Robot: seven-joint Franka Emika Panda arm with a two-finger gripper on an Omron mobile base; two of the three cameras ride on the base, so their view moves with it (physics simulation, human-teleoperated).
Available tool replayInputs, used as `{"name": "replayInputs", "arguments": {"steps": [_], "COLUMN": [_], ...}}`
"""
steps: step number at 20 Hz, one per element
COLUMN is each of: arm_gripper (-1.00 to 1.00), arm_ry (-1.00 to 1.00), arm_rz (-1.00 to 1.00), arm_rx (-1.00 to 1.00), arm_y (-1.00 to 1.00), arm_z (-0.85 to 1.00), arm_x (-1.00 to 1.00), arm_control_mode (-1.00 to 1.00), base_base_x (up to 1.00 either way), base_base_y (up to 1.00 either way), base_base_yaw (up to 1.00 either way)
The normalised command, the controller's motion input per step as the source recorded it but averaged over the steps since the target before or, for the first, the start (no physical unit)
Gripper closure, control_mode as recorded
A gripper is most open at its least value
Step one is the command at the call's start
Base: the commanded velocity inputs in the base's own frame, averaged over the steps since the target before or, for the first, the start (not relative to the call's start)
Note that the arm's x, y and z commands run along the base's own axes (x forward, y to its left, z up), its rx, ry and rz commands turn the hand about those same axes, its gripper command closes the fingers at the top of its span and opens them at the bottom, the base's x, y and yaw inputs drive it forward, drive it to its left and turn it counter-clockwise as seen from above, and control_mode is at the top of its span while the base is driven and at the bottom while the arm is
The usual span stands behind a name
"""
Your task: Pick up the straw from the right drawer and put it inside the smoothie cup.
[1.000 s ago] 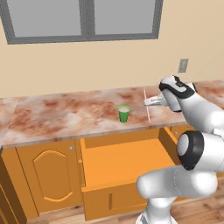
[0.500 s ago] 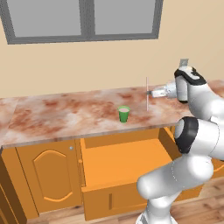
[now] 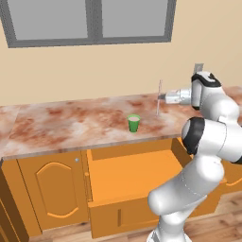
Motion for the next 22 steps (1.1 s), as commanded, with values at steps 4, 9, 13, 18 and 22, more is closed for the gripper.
{"name": "replayInputs", "arguments": {"steps": [4,9,13,18,22], "arm_gripper": [1.00,1.00,1.00,1.00,1.00], "arm_ry": [-0.20,-0.34,-0.33,-0.07,0.00], "arm_rz": [0.05,0.06,0.02,0.00,0.00], "arm_rx": [-0.01,-0.06,-0.06,-0.07,-0.05], "arm_y": [0.03,0.20,0.32,0.23,0.05], "arm_z": [0.00,0.00,0.00,0.00,0.00], "arm_x": [0.00,0.00,0.05,0.20,0.17], "arm_control_mode": [-1.00,-1.00,-1.00,-1.00,-1.00], "base_base_x": [0.00,0.00,0.00,0.00,0.00], "base_base_y": [0.00,0.00,0.00,0.00,0.00], "base_base_yaw": [0.00,0.00,0.00,0.00,0.00]}}
